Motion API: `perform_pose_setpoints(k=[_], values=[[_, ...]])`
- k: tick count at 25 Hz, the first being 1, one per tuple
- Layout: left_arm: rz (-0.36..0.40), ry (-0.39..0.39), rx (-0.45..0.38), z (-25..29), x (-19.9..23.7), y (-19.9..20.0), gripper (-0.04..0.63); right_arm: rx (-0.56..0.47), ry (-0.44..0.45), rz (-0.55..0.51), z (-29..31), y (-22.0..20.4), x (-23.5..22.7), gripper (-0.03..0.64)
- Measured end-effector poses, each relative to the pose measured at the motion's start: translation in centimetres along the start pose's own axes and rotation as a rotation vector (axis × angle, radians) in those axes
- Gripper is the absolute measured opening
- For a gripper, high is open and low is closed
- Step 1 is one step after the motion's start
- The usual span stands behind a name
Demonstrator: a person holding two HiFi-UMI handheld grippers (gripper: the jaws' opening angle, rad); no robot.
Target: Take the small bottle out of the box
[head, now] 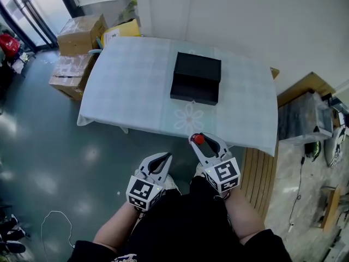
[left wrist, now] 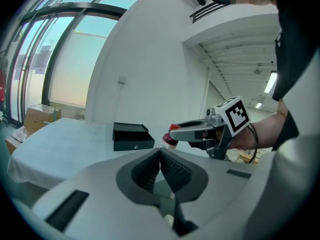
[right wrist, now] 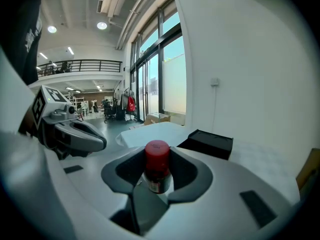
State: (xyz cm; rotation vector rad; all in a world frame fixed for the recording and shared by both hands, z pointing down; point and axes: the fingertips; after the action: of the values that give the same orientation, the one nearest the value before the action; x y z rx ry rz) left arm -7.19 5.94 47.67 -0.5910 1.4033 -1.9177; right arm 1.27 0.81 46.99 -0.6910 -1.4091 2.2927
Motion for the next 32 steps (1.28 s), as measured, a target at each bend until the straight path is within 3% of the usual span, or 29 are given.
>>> perform_pose_setpoints(k=[8,32], values=[[-0.01,-0.006,-0.034,1.2,-2.2,1.3,0.028,-0.008,-0.007,-0.005,-3.4,0.1,-0.3,0.161],[0.009,0.104,0.001,3.8,-11.0,3.8,0.028,-0.021,0.145,-0.027,-11.4,-1.3,-2.9,0.161]])
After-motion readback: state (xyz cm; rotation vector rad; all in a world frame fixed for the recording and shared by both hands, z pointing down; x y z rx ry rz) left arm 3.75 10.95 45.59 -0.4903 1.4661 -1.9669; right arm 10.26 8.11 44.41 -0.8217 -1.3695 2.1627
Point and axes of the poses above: the fingertips, and each gripper's own axes: z forward along the fingers, x to its left, y out of its top, and after that the axes turned 14 degrees about z, right-handed
